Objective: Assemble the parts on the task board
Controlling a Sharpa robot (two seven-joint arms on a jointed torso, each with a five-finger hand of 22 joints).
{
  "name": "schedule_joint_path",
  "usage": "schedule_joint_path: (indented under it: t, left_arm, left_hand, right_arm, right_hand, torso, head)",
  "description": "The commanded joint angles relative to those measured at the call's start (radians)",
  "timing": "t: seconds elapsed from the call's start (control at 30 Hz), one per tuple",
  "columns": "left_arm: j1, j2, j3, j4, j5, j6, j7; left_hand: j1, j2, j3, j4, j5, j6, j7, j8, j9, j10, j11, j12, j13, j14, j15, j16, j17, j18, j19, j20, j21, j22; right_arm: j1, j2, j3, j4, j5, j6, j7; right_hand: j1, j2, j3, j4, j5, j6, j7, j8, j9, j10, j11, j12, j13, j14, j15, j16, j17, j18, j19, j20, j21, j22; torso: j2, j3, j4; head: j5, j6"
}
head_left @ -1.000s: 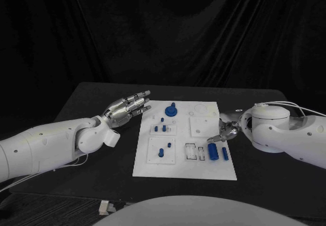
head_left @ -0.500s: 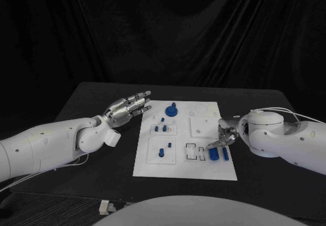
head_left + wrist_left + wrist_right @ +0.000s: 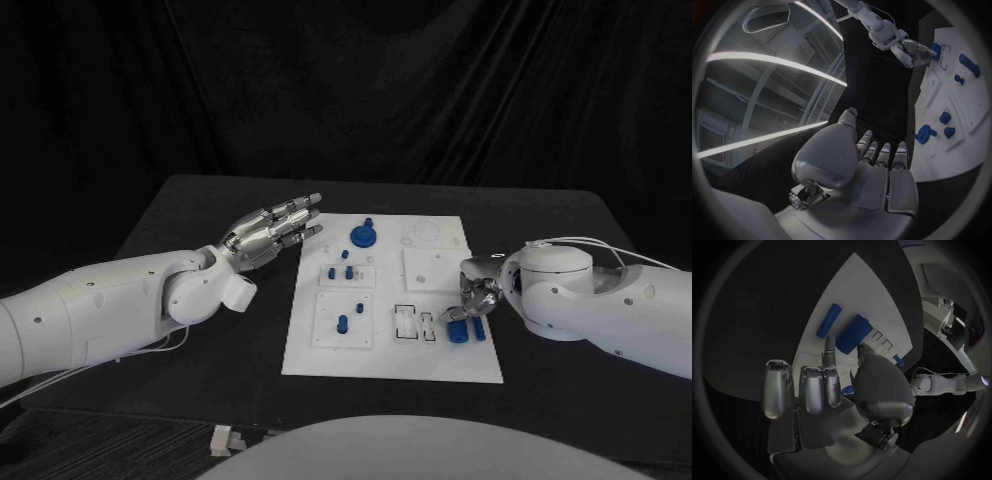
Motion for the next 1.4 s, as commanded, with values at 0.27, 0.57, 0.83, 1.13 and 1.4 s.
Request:
schedule_joint_path:
  t: [0.27, 0.57, 0.83, 1.13, 1.4]
  left_arm:
    - [-0.002, 0.004, 0.001, -0.002, 0.005, 0.016, 0.007]
    - [-0.003, 0.005, 0.001, -0.003, 0.005, 0.018, 0.004]
    - [-0.003, 0.007, 0.001, -0.005, 0.005, 0.019, 0.001]
    - [-0.004, 0.007, 0.001, -0.008, 0.005, 0.020, -0.001]
    - [-0.004, 0.007, 0.001, -0.009, 0.005, 0.020, -0.002]
  left_hand:
    - [0.001, 0.012, -0.001, -0.005, 0.007, -0.001, 0.001, 0.002, 0.000, 0.000, 0.007, 0.005, 0.001, 0.001, 0.002, -0.004, -0.001, 0.012, 0.003, 0.005, -0.001, -0.001]
    - [0.002, 0.015, 0.001, -0.006, 0.009, -0.003, 0.001, 0.002, 0.000, -0.001, 0.008, 0.005, 0.001, 0.001, 0.003, -0.004, -0.001, 0.012, 0.003, 0.005, -0.001, -0.001]
    - [0.003, 0.016, 0.002, -0.007, 0.011, -0.002, 0.002, 0.003, 0.000, -0.001, 0.009, 0.005, 0.001, 0.001, 0.003, -0.004, -0.001, 0.011, 0.003, 0.005, -0.001, -0.001]
    - [0.003, 0.017, 0.002, -0.007, 0.012, -0.003, 0.002, 0.003, 0.000, -0.002, 0.009, 0.004, 0.001, 0.001, 0.003, -0.004, -0.001, 0.011, 0.003, 0.005, -0.001, -0.001]
    - [0.004, 0.018, 0.003, -0.008, 0.013, -0.004, 0.002, 0.003, 0.000, -0.002, 0.009, 0.004, 0.001, 0.001, 0.003, -0.004, -0.001, 0.011, 0.003, 0.006, -0.001, -0.001]
  right_arm:
    - [-0.015, 0.014, 0.000, -0.010, 0.025, -0.060, -0.016]
    - [-0.024, 0.021, 0.000, -0.017, 0.061, -0.067, -0.016]
    - [-0.028, 0.022, 0.000, -0.016, 0.141, -0.121, -0.009]
    - [-0.025, 0.007, 0.000, -0.008, 0.358, -0.217, -0.002]
    - [0.005, -0.013, 0.000, 0.014, 0.531, -0.283, 0.004]
  right_hand:
    - [0.110, 0.026, 0.017, -0.051, 0.198, -0.084, 0.005, 0.047, 0.130, 0.105, 0.014, 0.003, 0.263, 0.096, 0.014, -0.008, 0.215, 0.003, 0.048, 0.017, -0.014, 0.219]
    - [0.169, 0.041, 0.046, -0.107, 0.305, -0.128, 0.002, 0.070, 0.186, 0.105, 0.011, 0.003, 0.263, 0.093, 0.015, -0.015, 0.198, 0.006, 0.042, 0.017, -0.027, 0.214]
    - [0.200, 0.053, 0.077, -0.140, 0.358, -0.143, 0.001, 0.070, 0.200, 0.105, 0.010, 0.003, 0.263, 0.089, 0.016, -0.024, 0.178, 0.010, 0.034, 0.019, -0.043, 0.209]
    - [0.199, 0.048, 0.142, -0.173, 0.545, -0.137, 0.001, 0.057, 0.189, 0.105, 0.009, 0.003, 0.263, 0.088, 0.015, -0.027, 0.171, 0.011, 0.032, 0.018, -0.051, 0.207]
    - [0.187, 0.049, 0.160, -0.176, 0.566, -0.131, 0.002, 0.051, 0.180, 0.105, 0.009, 0.003, 0.263, 0.087, 0.016, -0.029, 0.166, 0.014, 0.028, 0.018, -0.062, 0.203]
  torso:
    - [0.000, -0.0001, 0.0001]
    - [0.000, -0.0001, -0.0001]
    - [0.000, -0.0001, 0.0005]
    - [0.000, -0.0001, -0.0001]
    - [0.000, 0.0001, -0.0005]
  head:
    - [0.002, 0.000]
    - [0.007, 0.000]
    - [0.006, 0.000]
    - [0.009, 0.000]
    - [0.010, 0.000]
